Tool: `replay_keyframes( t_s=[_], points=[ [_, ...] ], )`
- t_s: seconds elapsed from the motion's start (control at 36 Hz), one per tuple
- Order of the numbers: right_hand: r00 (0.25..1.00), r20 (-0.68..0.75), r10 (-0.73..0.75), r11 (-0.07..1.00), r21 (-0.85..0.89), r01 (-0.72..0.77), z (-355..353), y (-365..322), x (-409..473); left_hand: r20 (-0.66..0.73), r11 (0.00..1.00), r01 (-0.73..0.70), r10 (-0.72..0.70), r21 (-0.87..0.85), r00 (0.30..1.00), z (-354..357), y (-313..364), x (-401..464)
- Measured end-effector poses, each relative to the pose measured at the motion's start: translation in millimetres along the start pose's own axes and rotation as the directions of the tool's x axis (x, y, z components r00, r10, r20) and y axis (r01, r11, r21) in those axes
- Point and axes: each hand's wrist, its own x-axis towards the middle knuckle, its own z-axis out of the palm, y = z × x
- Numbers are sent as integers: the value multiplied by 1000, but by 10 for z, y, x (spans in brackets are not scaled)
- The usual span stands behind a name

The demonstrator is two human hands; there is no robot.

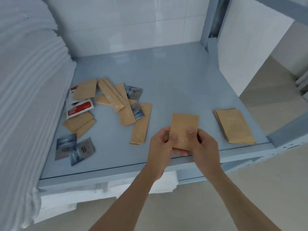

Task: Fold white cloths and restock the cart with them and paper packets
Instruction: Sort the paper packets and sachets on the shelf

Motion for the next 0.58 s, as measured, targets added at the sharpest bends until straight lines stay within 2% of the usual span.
replay_keyframes(
  t_s=[0.14,0.25,0.36,0.42,0.47,0.53,0.58],
  points=[
    [1000,-19,-6,997,79,8,-19,6,-12,-7,997,-24,23,-75,1000,2,-64,-20],
    [998,-53,-18,994,103,24,-4,-3,-28,-67,998,-51,48,-44,997,15,-97,-14],
    [983,-182,32,997,81,-17,38,1,-31,-185,990,-117,130,80,974,97,-148,-13],
    [976,-213,-42,999,-14,40,63,-2,-59,-222,934,-230,294,274,930,135,-199,-36],
    [968,-200,-148,981,-156,118,103,2,-97,-205,815,-310,453,489,868,167,-261,-56],
    [962,-190,-194,952,-272,138,148,-10,-127,-162,700,-341,546,628,822,186,-349,-50],
    [965,-168,-201,916,-381,124,175,-41,-140,-134,628,-334,578,703,805,208,-411,-29]
  ],
)
